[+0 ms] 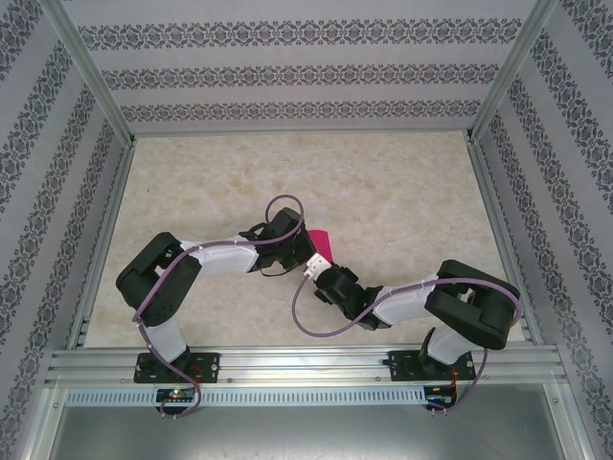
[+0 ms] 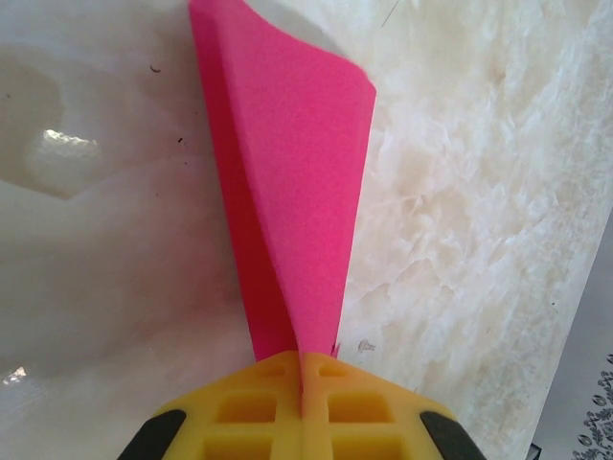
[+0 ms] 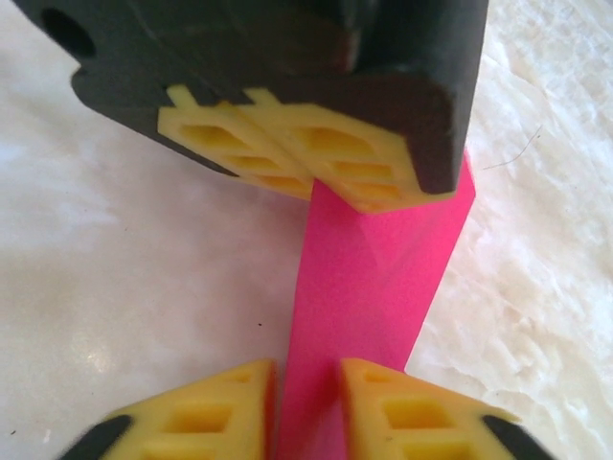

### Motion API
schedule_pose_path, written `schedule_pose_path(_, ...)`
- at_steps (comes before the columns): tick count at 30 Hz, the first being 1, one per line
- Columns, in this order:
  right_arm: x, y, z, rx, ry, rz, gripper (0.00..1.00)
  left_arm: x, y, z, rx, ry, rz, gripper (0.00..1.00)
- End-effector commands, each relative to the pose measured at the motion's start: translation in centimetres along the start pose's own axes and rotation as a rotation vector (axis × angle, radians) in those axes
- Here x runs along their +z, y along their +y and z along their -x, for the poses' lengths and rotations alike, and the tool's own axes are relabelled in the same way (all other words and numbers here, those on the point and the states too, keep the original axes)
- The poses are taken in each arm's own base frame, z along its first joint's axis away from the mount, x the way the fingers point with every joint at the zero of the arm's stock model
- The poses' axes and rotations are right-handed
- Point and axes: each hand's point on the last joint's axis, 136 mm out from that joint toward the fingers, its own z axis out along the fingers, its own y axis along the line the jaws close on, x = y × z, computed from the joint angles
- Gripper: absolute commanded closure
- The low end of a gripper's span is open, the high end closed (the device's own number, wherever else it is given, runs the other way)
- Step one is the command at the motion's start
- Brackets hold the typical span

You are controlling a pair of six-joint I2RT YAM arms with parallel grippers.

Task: Fold a paper plane with a square sheet of paper (pick it up from the middle)
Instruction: Fold the wing for the fifth time at the center of the table.

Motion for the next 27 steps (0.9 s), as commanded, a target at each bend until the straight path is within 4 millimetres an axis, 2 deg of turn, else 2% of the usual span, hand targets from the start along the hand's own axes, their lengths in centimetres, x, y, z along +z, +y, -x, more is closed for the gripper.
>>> schedule_pose_path(1, -1.0, -0.1, 2.2, 0.054, -0.068, 0.011, 0.71, 0.2, -0.1, 0.4, 0.007, 0.008, 0.016, 0.93)
schedule_pose_path(5, -1.5, -0.4, 3.2, 0.071, -0.108, 0.007, 0.69, 0.3, 0.0, 0.4, 0.004, 0.010, 0.018, 0.93)
schedule_pose_path(8, -1.1, -0.3, 3.2, 0.054, -0.092, 0.005, 0.69, 0.3, 0.0, 0.4, 0.005, 0.011, 0.015, 0.93)
schedule_pose_path(13, -0.2, -0.4, 2.3, 0.031, -0.062, -0.034, 0.77, 0.2, 0.0, 0.4, 0.006, 0.011, 0.015, 0.93)
schedule_pose_path(27, -0.7, -0.7, 1.0, 0.052, -0.047, -0.062, 0.90, -0.1, -0.5, 0.6, 0.009, 0.002, 0.008, 0.89)
